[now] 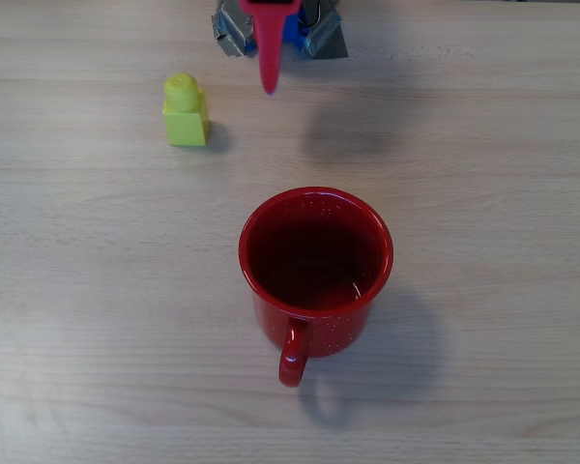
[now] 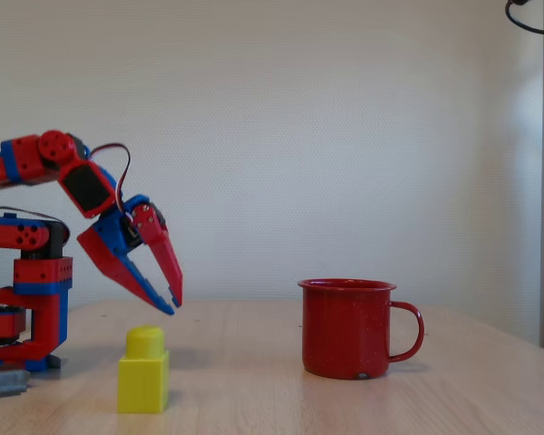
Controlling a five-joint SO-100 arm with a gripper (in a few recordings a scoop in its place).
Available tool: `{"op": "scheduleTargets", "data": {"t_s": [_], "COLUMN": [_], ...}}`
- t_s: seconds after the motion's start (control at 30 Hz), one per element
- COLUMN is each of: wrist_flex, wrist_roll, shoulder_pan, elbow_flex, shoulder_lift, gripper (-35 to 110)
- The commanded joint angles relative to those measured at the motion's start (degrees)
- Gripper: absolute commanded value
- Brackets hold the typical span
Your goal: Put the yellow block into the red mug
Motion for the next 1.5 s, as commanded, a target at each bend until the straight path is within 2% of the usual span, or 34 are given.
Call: {"op": "scheduleTargets", "data": {"t_s": [0.0,0.27,0.83,1.07,1.13,1.17,1.47], "wrist_flex": [-0.97,2.11,26.72,31.2,31.9,32.17,31.73], "wrist_roll": [-1.05,-6.94,-20.13,-23.47,-23.47,-24.35,-28.56], "shoulder_pan": [1.93,7.65,24.52,29.97,31.38,31.9,32.96], "elbow_flex": [-9.32,-25.05,-53.17,-55.02,-54.23,-53.79,-46.05], "shoulder_lift": [-3.52,-15.47,-39.11,-43.42,-43.95,-44.12,-44.21], "gripper": [0,0,0,1,21,25,38]}}
